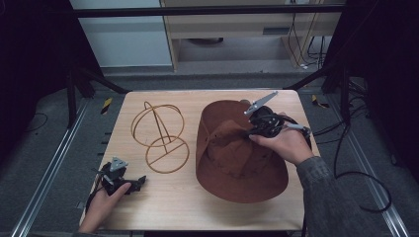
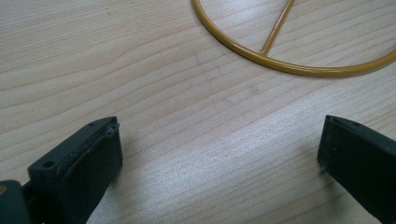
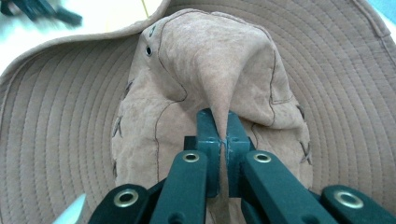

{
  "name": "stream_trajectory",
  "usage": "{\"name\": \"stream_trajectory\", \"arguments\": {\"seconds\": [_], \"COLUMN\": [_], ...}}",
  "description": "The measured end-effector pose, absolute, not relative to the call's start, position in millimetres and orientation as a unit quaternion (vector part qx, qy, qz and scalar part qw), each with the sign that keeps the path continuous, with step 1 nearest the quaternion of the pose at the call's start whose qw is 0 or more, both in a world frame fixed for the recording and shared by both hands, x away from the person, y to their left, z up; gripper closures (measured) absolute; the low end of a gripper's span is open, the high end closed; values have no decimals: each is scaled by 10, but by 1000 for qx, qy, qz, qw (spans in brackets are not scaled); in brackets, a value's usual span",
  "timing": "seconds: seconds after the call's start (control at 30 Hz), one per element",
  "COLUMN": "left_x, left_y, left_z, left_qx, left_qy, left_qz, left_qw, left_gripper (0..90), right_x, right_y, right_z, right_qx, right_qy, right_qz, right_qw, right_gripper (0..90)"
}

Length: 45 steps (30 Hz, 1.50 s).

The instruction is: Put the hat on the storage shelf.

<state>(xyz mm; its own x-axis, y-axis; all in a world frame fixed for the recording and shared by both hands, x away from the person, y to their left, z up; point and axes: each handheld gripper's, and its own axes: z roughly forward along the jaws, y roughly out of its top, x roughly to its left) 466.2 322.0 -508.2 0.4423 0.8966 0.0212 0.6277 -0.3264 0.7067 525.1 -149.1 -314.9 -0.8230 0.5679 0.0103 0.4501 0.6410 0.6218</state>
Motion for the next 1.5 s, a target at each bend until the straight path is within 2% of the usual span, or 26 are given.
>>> {"name": "stream_trajectory", "arguments": {"seconds": [0.2, 0.57, 1.5], "left_x": [4660, 4656, 4656], "left_y": [3218, 3215, 3212], "left_z": [-5083, -5084, -5084], "left_qx": [786, 786, 785], "left_qy": [484, 483, 485], "left_qz": [210, 211, 211], "left_qw": [321, 321, 322], "left_gripper": [0, 0, 0], "right_x": [5152, 5055, 4931], "right_y": [-1521, -1406, -903], "right_z": [-2771, -2398, -1878], "right_qx": [278, 262, 228], "right_qy": [885, 875, 866], "right_qz": [356, 381, 418], "right_qw": [116, 143, 155], "right_gripper": [890, 890, 888]}}
